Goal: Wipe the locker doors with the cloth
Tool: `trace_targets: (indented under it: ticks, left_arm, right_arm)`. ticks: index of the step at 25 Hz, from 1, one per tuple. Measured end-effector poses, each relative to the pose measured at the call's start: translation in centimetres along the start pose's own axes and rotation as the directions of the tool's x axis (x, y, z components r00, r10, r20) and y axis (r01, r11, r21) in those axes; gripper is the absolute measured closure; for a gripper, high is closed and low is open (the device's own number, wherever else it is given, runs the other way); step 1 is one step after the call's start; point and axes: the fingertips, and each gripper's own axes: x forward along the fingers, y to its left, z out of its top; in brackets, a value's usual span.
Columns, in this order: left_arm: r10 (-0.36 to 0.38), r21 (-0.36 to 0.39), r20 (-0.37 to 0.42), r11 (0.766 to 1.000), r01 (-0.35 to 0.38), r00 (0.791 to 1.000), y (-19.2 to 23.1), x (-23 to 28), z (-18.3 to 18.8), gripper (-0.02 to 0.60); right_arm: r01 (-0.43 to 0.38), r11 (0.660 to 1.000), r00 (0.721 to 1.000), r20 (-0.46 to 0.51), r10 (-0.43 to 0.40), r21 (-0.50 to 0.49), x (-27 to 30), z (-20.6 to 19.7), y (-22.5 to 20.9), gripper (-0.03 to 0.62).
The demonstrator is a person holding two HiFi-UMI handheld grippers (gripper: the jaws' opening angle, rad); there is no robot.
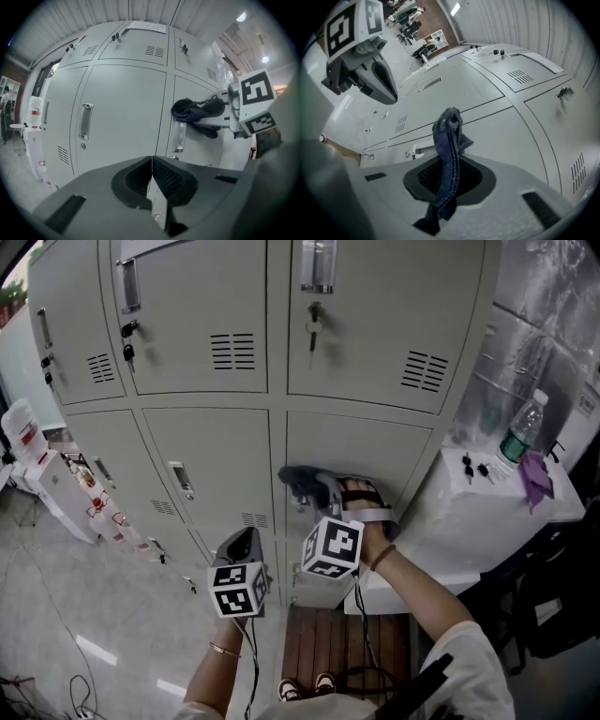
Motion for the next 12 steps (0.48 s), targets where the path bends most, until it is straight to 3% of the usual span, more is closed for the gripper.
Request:
trace_targets:
  ticks: [12]
  left_arm:
    - [-0.005,-0.026,-0.046,1.000,0.004,0.999,0.1,1.6,-3.2,0.572]
  right_arm:
    - [-0.082,0.997,0.997,0.004,0.082,0.015,1.5,-1.0,4.6,0.551]
